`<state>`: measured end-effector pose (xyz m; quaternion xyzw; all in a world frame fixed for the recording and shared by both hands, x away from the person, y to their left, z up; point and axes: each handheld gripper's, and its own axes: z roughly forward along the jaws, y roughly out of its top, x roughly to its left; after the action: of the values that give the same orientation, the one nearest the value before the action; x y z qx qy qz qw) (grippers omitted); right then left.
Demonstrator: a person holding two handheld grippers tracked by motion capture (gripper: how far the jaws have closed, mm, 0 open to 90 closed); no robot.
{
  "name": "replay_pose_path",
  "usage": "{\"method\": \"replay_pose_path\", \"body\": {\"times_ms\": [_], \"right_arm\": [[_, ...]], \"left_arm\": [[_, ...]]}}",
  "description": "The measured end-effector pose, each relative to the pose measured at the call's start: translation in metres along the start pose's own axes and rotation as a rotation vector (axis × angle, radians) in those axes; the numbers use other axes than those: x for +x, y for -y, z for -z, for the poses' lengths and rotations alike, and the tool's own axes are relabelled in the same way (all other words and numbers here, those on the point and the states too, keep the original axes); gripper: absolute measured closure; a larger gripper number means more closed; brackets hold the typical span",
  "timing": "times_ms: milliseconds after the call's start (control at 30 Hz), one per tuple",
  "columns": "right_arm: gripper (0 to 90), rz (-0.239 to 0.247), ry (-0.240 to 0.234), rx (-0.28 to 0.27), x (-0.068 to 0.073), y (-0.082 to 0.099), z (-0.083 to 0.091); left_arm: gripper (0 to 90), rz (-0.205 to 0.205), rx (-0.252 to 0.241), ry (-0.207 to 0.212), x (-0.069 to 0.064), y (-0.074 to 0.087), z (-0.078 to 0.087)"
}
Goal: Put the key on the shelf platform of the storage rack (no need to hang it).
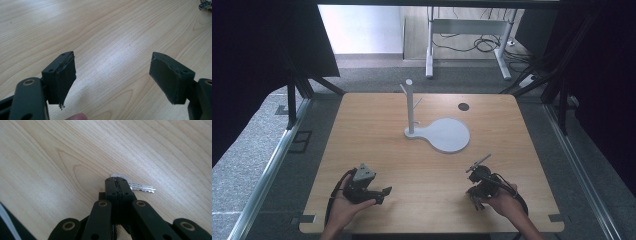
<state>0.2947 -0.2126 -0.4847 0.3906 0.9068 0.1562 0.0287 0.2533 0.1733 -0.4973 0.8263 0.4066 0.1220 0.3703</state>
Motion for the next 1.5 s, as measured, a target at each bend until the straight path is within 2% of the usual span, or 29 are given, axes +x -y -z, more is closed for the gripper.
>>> {"method": "replay_pose_path", "body": {"times_ms": [400,667,1500], "right_arm": [[89.7,0.039,0.008,-0.024,-0.003,-0.012,0.037],[89.7,0.037,0.005,-0.036,-0.012,-0.022,0.054],[89.7,0.045,-0.017,-0.051,-0.028,-0.052,0.076]], "left_arm": [[21.5,-0.001,-0.003,-0.001,0.000,0.000,0.001],[21.5,-0.002,-0.003,-0.001,0.001,0.000,0.001],[21.5,-0.001,-0.004,0.001,0.000,-0.001,0.001]]}}
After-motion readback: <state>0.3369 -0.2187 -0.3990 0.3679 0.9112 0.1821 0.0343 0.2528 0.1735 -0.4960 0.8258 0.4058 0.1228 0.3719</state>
